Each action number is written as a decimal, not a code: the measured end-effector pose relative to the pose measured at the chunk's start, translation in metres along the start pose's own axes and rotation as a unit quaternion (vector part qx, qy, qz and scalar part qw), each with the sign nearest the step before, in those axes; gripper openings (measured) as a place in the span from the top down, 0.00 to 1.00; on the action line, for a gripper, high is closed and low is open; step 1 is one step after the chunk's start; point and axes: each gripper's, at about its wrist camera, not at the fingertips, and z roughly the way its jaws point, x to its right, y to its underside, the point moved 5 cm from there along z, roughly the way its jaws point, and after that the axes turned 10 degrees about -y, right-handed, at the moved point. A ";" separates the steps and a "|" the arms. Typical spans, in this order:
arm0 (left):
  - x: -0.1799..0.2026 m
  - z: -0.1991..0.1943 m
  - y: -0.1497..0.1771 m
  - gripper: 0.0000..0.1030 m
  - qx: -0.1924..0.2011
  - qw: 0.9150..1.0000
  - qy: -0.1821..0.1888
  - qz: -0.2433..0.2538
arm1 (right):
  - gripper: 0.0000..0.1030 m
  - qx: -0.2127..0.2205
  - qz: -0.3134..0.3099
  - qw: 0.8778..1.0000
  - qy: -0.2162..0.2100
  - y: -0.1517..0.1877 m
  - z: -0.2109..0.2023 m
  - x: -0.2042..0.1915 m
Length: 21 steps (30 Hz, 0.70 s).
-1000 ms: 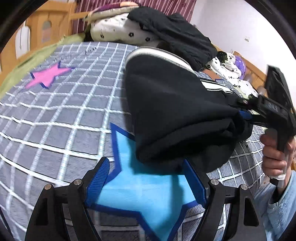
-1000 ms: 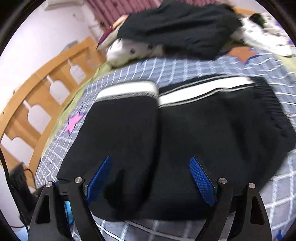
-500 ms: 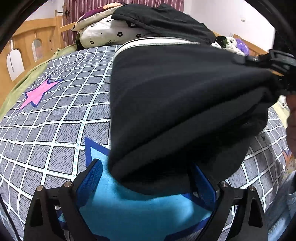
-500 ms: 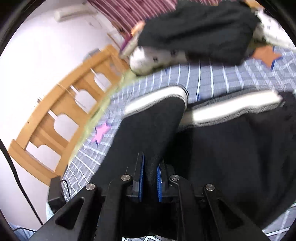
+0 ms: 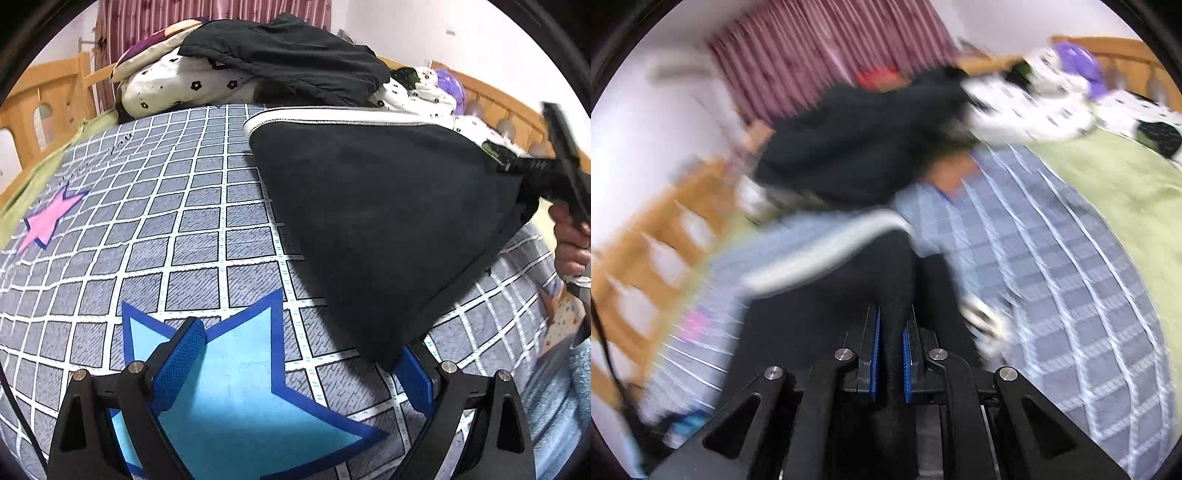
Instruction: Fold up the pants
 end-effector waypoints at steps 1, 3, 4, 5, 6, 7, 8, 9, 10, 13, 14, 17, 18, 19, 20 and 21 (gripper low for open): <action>-0.001 0.002 0.001 0.06 -0.004 1.000 0.002 0.000 | 0.87 -0.021 0.002 1.000 0.017 0.007 0.010 0.007; -0.006 0.001 0.001 0.07 -0.009 1.000 0.017 -0.011 | 0.86 -0.034 -0.006 0.999 0.031 0.013 0.017 0.012; -0.007 -0.003 0.001 0.09 -0.008 1.000 0.025 -0.015 | 0.85 -0.029 -0.015 0.999 0.030 0.013 0.013 0.010; -0.008 -0.008 0.000 0.09 -0.005 0.999 0.037 -0.018 | 0.84 -0.026 -0.025 0.999 0.041 0.011 0.008 0.008; -0.010 -0.015 0.001 0.09 0.003 0.999 0.050 -0.018 | 0.83 -0.021 -0.032 0.998 0.050 0.012 0.001 0.008; -0.010 -0.019 0.000 0.10 0.008 0.998 0.061 -0.016 | 0.83 -0.009 -0.041 0.997 0.059 0.010 -0.007 0.005; -0.011 -0.025 0.001 0.11 0.012 0.997 0.080 -0.013 | 0.82 0.006 -0.048 0.997 0.066 0.009 -0.013 0.002; -0.013 -0.032 0.001 0.11 0.015 0.995 0.097 -0.018 | 0.82 0.020 -0.054 0.996 0.066 0.008 -0.020 -0.002; -0.015 -0.035 0.000 0.11 0.016 0.994 0.101 -0.027 | 0.80 0.031 -0.063 0.996 0.059 0.007 -0.028 -0.007; -0.022 -0.039 -0.006 0.11 0.015 0.992 0.110 -0.059 | 0.79 0.041 -0.099 0.994 0.035 0.008 -0.038 -0.026; -0.022 -0.037 -0.013 0.11 0.011 0.992 0.105 -0.064 | 0.79 0.036 -0.115 0.992 0.034 0.010 -0.036 -0.033; -0.014 -0.027 -0.042 0.15 0.014 0.995 0.076 -0.060 | 0.79 0.003 -0.129 0.991 0.041 0.018 -0.021 -0.040; -0.009 -0.022 -0.045 0.15 0.010 0.996 0.069 -0.055 | 0.79 -0.009 -0.130 0.991 0.043 0.024 -0.020 -0.039; -0.002 -0.013 -0.047 0.15 -0.003 0.997 0.063 -0.045 | 0.79 -0.027 -0.128 0.990 0.051 0.030 -0.014 -0.035; 0.007 0.001 -0.043 0.15 -0.025 0.998 0.052 -0.033 | 0.79 -0.046 -0.118 0.990 0.066 0.037 -0.008 -0.028; 0.014 0.016 -0.036 0.14 -0.050 0.998 0.037 -0.025 | 0.79 -0.068 -0.107 0.989 0.079 0.048 -0.002 -0.019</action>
